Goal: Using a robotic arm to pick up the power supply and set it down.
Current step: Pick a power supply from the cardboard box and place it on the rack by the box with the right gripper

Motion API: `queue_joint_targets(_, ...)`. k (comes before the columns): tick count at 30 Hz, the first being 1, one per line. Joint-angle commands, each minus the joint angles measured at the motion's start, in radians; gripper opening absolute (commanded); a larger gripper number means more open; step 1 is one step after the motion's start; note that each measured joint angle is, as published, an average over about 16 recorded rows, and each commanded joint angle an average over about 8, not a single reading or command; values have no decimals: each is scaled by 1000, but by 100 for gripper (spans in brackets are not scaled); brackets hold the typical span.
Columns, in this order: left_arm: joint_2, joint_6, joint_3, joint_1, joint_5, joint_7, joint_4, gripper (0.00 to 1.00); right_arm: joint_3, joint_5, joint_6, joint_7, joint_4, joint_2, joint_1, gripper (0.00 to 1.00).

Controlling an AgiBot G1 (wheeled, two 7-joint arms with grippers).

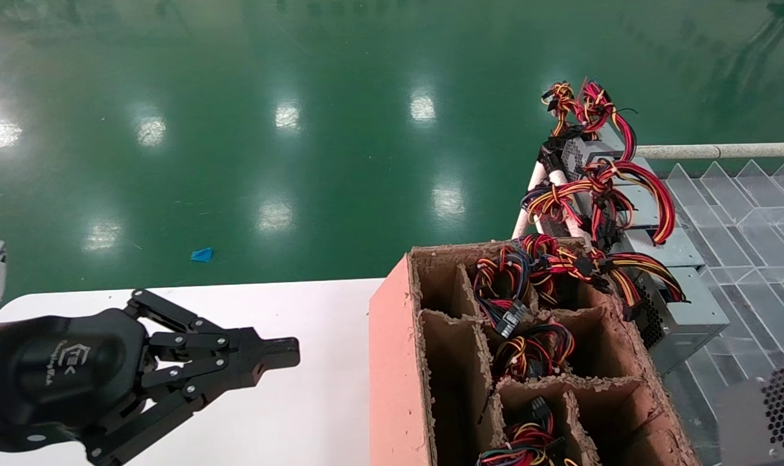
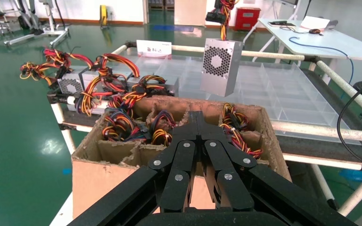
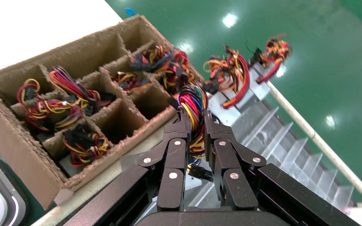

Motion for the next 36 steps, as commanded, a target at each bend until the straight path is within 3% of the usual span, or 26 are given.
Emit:
queue_joint_targets(1,0,0,0,0,0,0,0,0,-27,-7,7,-2,-1,10,14,0)
queue_joint_targets(10,0,0,0,0,0,0,0,0,-184,-36,103,-28,1,16,126,0)
queue_joint_targets(20,0,0,0,0,0,0,0,0,-389,-23,213,-89,4,-35,223,0)
queue_joint_targets(36,0,0,0,0,0,0,0,0,-555,39,232,-159,6,-51,278,0)
